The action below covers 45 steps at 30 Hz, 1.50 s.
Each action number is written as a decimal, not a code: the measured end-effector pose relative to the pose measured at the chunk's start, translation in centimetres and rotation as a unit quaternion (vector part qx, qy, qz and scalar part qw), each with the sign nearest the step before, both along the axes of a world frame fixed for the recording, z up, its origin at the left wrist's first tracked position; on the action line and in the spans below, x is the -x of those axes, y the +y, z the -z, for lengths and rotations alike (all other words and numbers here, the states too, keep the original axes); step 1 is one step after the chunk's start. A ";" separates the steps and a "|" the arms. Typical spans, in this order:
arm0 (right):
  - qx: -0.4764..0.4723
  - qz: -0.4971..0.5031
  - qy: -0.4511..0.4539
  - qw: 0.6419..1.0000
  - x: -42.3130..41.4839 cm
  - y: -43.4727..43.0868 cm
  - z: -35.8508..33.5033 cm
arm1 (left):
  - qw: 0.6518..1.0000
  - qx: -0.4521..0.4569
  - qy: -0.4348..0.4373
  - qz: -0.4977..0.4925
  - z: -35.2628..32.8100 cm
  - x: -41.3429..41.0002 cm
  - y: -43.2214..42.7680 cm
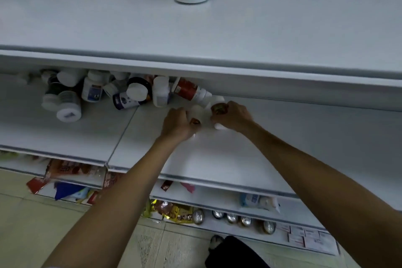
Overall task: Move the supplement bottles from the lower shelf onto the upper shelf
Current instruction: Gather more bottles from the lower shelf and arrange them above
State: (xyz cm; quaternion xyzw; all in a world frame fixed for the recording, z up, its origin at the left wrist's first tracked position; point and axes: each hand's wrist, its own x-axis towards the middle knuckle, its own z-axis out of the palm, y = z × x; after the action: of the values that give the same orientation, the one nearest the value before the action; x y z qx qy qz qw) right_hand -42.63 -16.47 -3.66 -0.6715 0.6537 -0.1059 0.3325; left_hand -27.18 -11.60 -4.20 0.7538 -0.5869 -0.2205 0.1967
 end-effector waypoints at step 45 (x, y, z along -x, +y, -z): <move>0.339 0.059 -0.145 0.928 36.3 8.6 -25.0 | 0.899 0.254 0.266 0.238 -25.0 30.7 8.7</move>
State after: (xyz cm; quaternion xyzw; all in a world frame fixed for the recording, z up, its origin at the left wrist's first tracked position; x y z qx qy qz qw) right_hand -78.88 -7.85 21.37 -0.6813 0.5622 -0.4370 0.1700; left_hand -57.92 -2.86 20.76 0.4292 -0.7109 -0.2963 0.4718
